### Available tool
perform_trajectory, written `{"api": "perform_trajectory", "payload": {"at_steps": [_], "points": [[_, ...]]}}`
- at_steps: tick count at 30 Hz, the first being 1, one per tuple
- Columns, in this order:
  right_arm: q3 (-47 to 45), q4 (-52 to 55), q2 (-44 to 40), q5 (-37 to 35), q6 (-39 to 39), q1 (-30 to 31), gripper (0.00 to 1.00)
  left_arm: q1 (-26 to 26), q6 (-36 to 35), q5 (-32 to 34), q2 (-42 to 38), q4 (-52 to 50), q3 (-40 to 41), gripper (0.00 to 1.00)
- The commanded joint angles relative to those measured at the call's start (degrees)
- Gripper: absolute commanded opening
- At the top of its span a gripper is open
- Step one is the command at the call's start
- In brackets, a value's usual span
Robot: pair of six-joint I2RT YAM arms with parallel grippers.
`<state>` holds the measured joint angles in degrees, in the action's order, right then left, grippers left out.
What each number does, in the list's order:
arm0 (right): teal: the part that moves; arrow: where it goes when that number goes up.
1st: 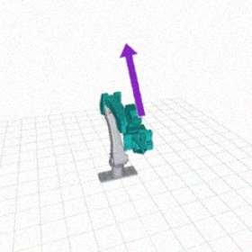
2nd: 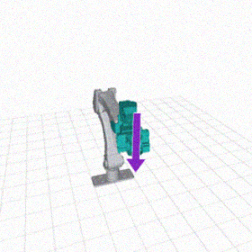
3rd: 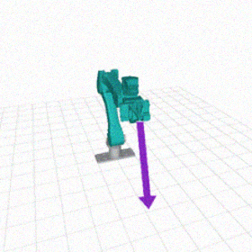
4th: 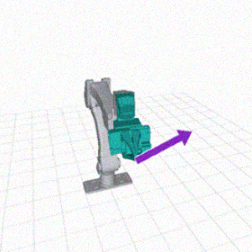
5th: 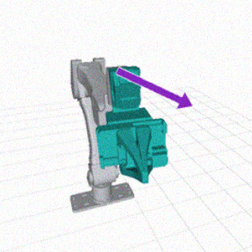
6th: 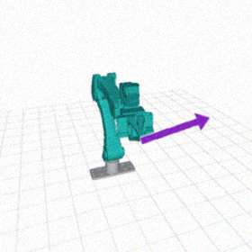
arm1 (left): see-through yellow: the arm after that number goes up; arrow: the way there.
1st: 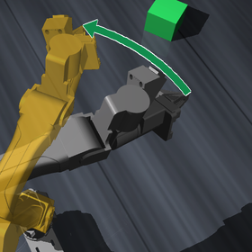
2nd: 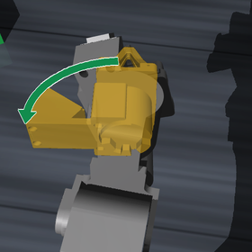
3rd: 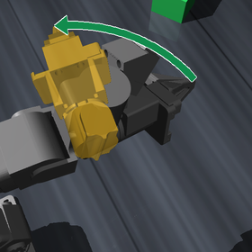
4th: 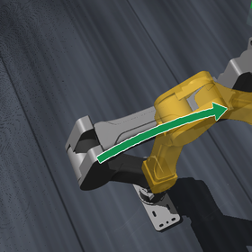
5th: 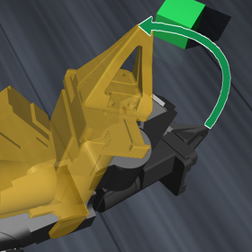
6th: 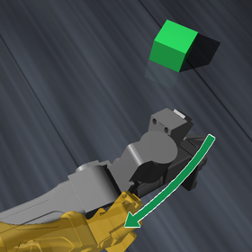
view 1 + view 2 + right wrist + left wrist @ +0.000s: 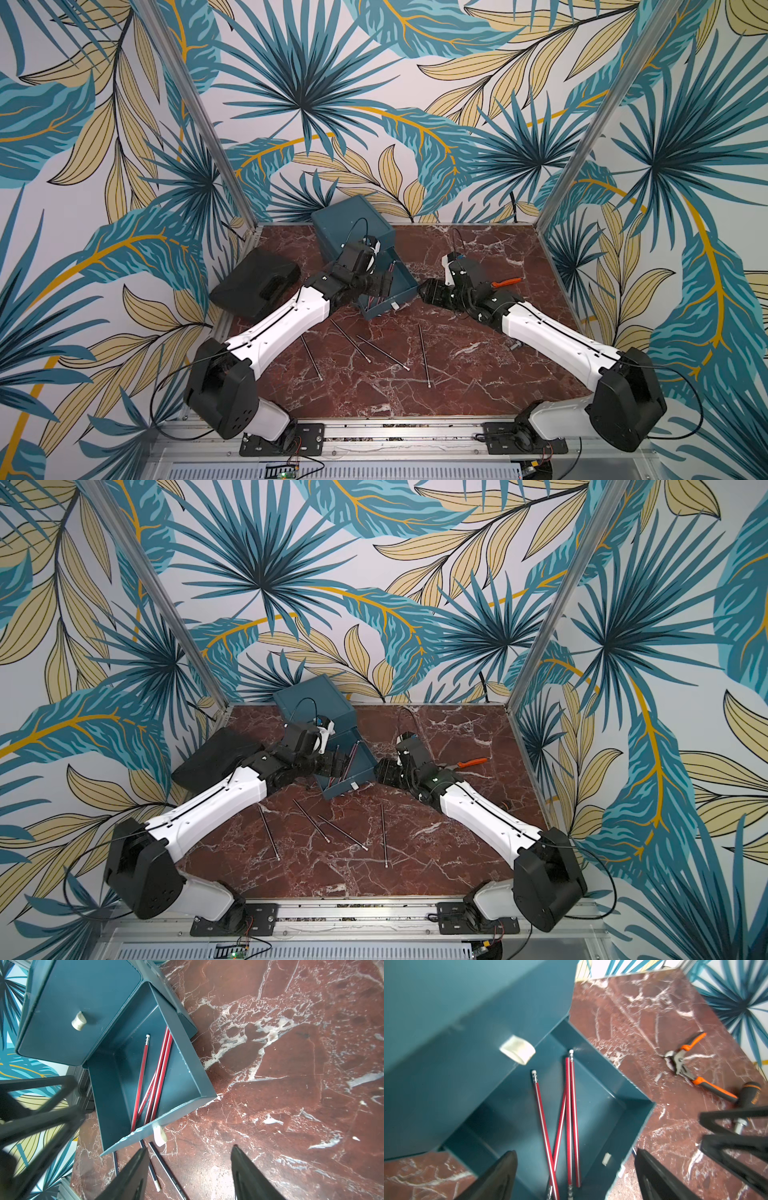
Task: Please place the pencils in the drawer according to their color
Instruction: Place the pencil in the drawer, then close the drawer in the storage box.
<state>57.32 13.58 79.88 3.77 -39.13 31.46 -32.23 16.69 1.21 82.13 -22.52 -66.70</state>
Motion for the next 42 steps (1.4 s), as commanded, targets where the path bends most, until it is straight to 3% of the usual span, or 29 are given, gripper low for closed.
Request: {"api": "perform_trajectory", "payload": {"at_steps": [1, 5, 11, 16, 27, 42], "points": [[-2.1, -0.5, 0.7, 1.5, -1.2, -0.3, 0.67, -0.1, 1.1, 1.2, -4.7, 11.3, 5.7, 1.00], [-2.9, -0.5, 1.0, 2.4, -2.5, -0.4, 0.67, 0.0, 2.0, 7.0, -11.3, 22.4, 14.7, 1.00], [-4.2, -0.6, 1.4, 2.8, -3.9, -0.5, 0.67, 0.6, 3.7, 13.8, -19.2, 29.9, 23.9, 1.00], [-4.8, -0.5, 1.6, 2.9, -4.4, -0.8, 0.66, 0.9, 5.1, 20.6, -24.8, 31.3, 29.8, 1.00], [-4.2, -0.3, 3.8, 2.5, -5.7, -0.9, 0.62, 3.0, 15.0, 32.7, -37.4, 26.8, 41.2, 1.00], [-4.8, -0.6, 7.6, 1.9, -9.1, -0.9, 0.56, 5.1, 18.0, 29.5, -40.5, 26.6, 48.6, 1.00]]}}
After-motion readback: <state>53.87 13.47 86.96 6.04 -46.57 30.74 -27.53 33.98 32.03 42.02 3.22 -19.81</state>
